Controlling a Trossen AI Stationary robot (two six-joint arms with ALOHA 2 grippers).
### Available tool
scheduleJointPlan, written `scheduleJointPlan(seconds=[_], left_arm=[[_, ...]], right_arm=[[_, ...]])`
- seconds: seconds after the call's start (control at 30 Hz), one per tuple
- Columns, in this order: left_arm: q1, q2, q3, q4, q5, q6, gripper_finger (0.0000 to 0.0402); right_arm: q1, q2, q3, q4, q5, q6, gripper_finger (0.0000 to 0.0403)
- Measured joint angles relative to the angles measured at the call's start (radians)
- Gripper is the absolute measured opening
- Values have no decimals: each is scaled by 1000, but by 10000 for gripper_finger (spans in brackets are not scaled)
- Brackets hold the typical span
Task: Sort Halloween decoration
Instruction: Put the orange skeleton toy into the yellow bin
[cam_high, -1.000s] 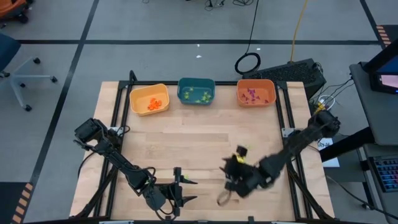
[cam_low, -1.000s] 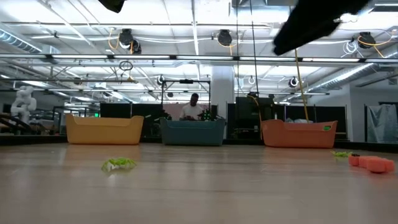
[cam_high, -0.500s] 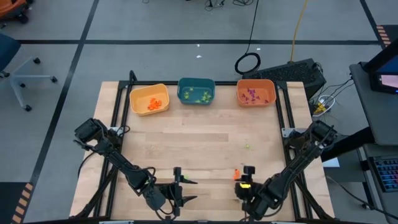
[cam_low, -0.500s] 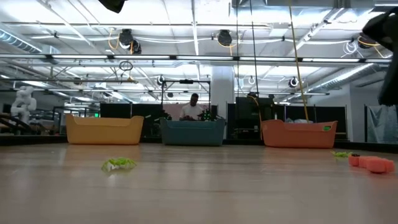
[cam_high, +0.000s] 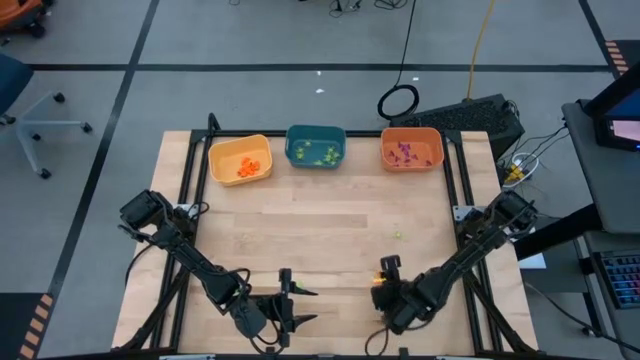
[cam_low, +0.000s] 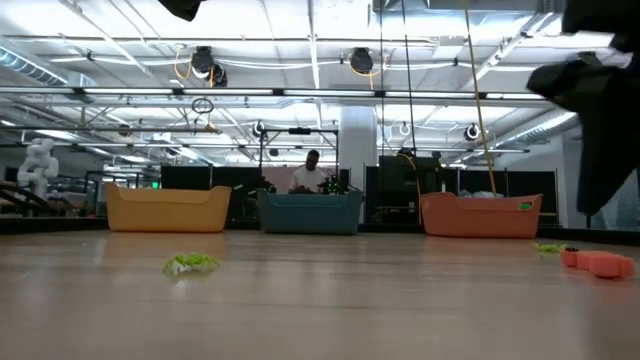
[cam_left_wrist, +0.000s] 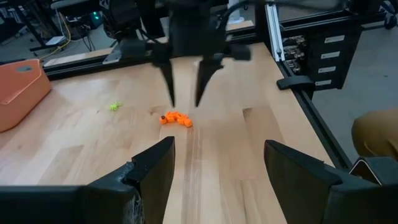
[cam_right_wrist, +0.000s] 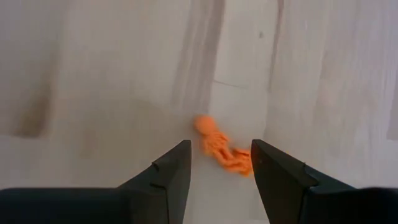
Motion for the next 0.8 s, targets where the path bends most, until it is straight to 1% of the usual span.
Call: scheduleJointPlan(seconds=[0.3, 0.6, 0.8], left_arm=[[0, 0, 0, 0, 0, 0, 247], [5, 0, 0, 0, 0, -1, 247], [5, 0, 0, 0, 0, -1, 247]], right_arm=[[-64, 0, -64, 99, -150, -111, 153], [-94, 0, -87, 117, -156, -108, 153], [-98, -3, -121, 158, -199, -94, 152]])
